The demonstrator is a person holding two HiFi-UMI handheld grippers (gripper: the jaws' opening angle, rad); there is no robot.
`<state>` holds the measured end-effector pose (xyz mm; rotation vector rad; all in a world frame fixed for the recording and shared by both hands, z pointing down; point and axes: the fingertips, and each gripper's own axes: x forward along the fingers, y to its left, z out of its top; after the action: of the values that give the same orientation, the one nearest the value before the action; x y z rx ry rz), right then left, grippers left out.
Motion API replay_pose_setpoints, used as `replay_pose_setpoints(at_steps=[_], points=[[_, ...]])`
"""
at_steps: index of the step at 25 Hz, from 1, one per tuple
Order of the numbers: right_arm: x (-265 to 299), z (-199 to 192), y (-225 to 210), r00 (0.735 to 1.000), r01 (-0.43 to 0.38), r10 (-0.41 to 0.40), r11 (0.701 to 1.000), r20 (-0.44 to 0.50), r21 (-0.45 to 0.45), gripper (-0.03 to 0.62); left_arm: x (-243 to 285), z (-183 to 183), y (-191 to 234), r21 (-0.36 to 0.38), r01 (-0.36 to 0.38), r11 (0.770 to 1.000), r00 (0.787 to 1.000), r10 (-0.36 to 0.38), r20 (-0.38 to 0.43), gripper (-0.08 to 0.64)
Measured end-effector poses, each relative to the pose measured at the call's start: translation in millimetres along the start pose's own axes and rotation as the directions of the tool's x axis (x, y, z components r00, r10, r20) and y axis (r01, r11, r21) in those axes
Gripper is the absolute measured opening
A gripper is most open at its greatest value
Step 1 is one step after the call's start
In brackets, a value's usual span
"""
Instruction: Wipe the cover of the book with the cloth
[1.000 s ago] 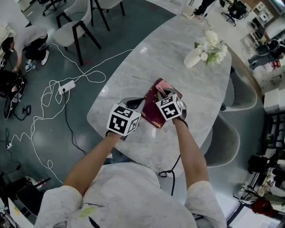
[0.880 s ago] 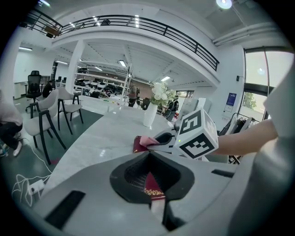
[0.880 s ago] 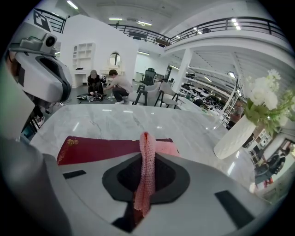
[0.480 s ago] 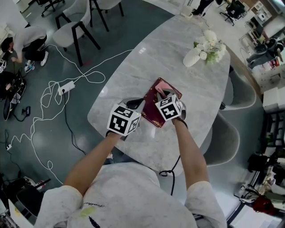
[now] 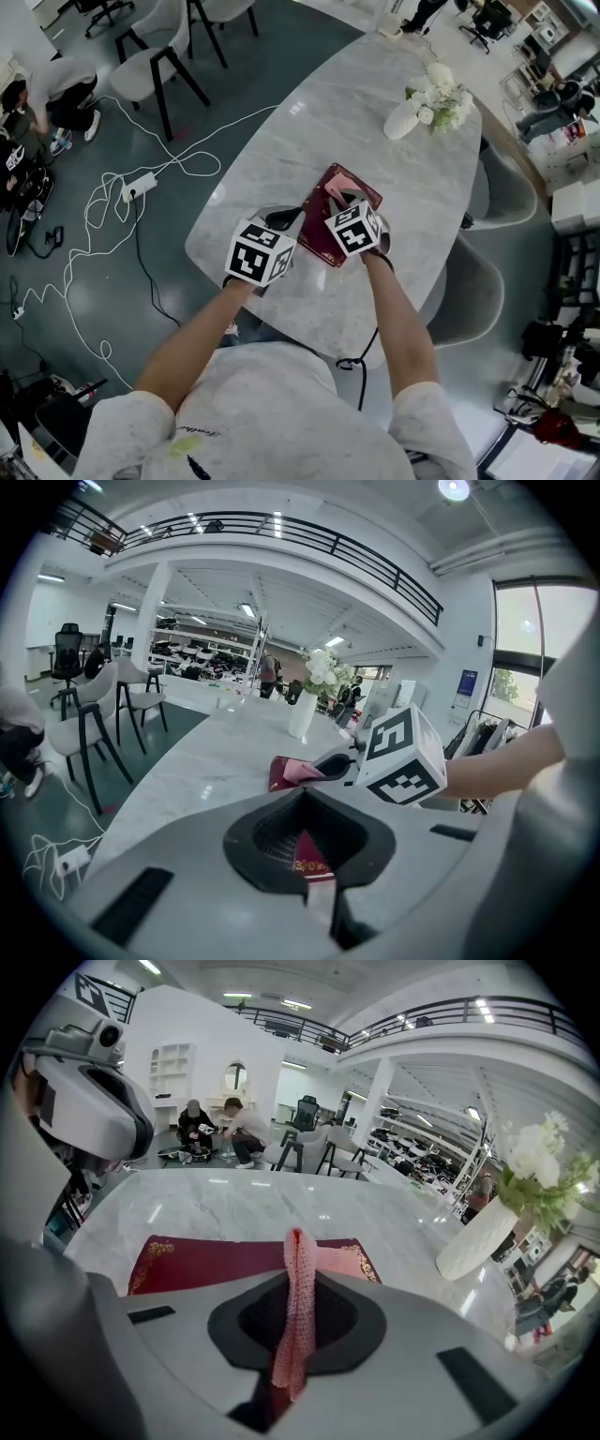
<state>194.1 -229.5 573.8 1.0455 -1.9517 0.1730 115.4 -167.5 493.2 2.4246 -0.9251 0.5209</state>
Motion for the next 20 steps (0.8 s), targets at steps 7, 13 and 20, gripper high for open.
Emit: replay_pose_setpoints(at_steps=[7, 13, 20], points=[[-4, 0, 9, 1.0, -0.002, 0.002, 1.0, -0.005, -0.006, 0.02, -7, 0, -2, 0.005, 0.006, 1.0, 1.0, -0.006, 0.005, 0.006], [-6, 1, 17, 1.0, -0.008, 0.008, 1.0, -0.007, -0.011, 0.02, -11, 0, -4, 0.008, 0.011, 1.0, 1.0, -0.012, 0.007, 0.006], [-7, 2, 25, 1.0, -0.015, 0.015, 1.0, -0.011, -0.018, 0.02, -16, -1, -3, 0.01, 0.014, 1.0, 1.0, -0.014, 0.013, 0.006]])
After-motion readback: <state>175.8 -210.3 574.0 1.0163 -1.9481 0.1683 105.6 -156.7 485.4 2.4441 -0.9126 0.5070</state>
